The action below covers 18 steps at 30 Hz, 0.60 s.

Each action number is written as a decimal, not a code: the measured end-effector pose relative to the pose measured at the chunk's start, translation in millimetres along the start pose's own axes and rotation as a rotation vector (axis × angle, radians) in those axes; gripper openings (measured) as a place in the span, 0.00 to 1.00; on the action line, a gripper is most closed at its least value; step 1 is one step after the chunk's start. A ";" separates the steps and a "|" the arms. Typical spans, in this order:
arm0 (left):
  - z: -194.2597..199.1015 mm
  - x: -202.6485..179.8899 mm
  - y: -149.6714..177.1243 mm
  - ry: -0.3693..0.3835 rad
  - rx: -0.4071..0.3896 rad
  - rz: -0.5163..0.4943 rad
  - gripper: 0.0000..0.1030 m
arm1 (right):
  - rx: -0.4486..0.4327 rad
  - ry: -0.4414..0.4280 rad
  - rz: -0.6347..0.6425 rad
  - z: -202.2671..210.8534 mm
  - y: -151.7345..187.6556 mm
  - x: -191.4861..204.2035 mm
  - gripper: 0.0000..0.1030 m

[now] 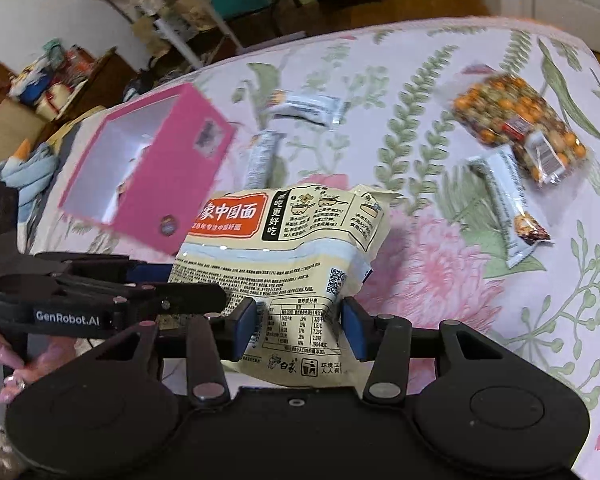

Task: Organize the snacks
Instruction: 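Carry the noodle bag with both grippers over and into the pink box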

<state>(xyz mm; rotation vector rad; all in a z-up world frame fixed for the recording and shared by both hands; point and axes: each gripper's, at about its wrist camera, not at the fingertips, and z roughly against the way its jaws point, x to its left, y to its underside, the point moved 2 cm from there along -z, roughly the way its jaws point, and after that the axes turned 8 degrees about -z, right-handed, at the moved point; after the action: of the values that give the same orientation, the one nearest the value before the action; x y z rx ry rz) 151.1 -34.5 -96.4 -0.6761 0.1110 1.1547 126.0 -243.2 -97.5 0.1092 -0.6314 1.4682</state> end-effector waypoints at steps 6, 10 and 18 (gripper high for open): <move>47.8 0.5 14.0 -0.006 -0.046 -0.029 0.54 | -0.015 -0.009 0.058 20.2 7.6 39.1 0.53; 81.6 7.7 21.7 -0.017 -0.081 -0.031 0.54 | -0.060 -0.021 0.134 31.5 12.1 71.6 0.53; 145.1 49.3 16.2 -0.117 -0.124 -0.047 0.55 | -0.077 -0.092 0.237 24.6 1.5 137.7 0.42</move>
<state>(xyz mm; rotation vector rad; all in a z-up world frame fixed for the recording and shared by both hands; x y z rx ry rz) 120.9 88.1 -8.0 -0.7149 -0.0755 1.1601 112.8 -131.4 -14.3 0.0429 -0.7957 1.6715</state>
